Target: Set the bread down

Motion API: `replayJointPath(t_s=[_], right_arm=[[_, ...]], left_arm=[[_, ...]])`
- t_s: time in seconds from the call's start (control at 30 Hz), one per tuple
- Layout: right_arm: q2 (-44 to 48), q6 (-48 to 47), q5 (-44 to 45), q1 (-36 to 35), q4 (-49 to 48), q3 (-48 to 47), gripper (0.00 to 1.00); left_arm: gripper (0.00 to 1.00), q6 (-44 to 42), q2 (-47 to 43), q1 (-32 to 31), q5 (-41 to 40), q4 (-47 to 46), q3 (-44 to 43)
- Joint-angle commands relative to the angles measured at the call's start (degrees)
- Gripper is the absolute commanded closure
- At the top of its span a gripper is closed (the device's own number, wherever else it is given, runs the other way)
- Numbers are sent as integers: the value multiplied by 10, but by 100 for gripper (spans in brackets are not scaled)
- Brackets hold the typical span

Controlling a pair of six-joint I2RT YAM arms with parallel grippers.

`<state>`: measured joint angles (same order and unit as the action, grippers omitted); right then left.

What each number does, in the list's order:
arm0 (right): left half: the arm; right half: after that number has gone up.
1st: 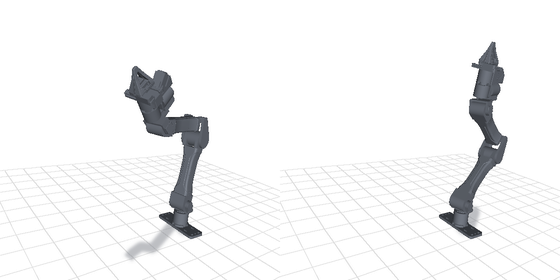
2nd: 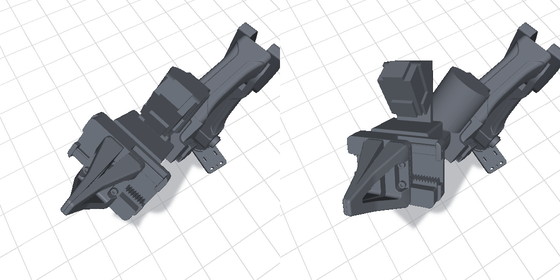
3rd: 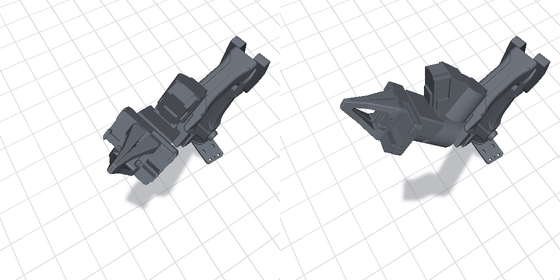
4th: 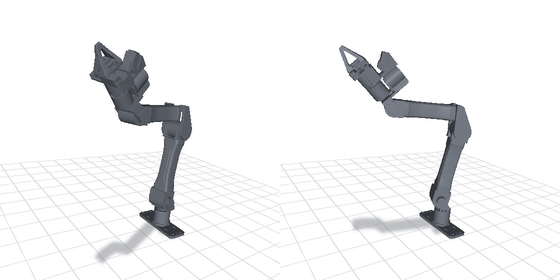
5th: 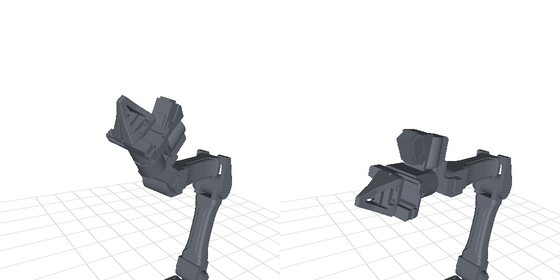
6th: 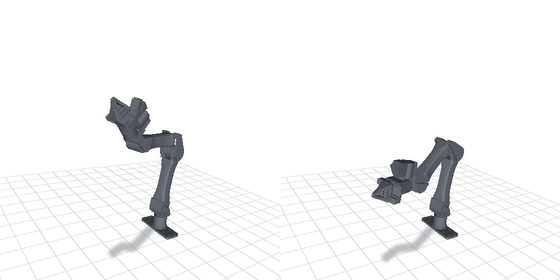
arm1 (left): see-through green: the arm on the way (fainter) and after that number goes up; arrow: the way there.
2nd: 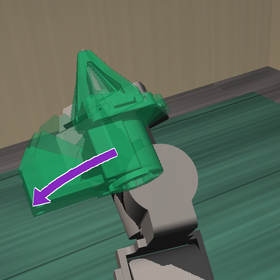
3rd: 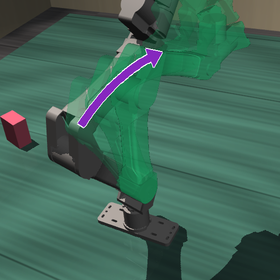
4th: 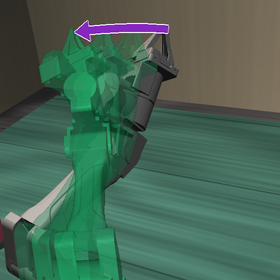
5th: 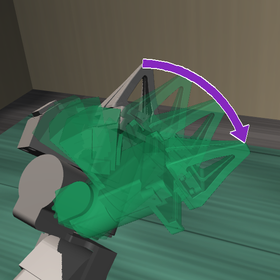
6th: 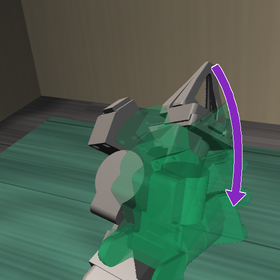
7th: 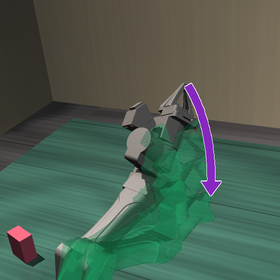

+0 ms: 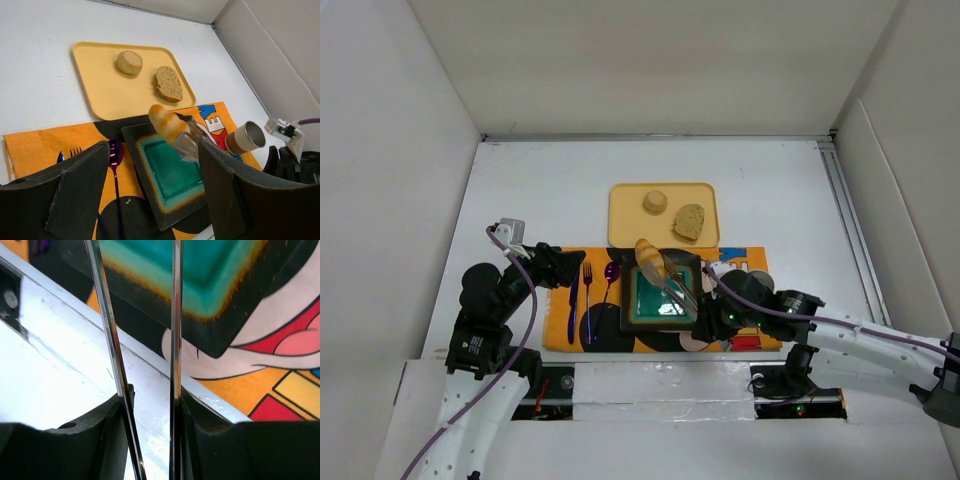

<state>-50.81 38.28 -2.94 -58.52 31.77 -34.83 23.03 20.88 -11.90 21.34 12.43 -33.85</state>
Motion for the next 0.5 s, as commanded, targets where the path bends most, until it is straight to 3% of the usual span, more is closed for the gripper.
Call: replayJointPath(t_s=[0.0,0.23,0.3,0.33,0.47], right_arm=[[-5,38,-12,-12,-22,13,74],[-76,26,-19,-34,-53,-1,72],[-83,24,-31,-34,-63,-4,67],[-88,22,-25,-40,-51,-12,55],[-76,22,-4,-40,-29,-31,43]], left_arm=[[34,3,6,-3,-4,-22,-17],[34,4,8,-3,-4,-22,-17],[34,3,7,-3,0,-21,-18],[34,3,2,-3,-1,-24,-17],[34,2,2,-3,4,-23,-17]])
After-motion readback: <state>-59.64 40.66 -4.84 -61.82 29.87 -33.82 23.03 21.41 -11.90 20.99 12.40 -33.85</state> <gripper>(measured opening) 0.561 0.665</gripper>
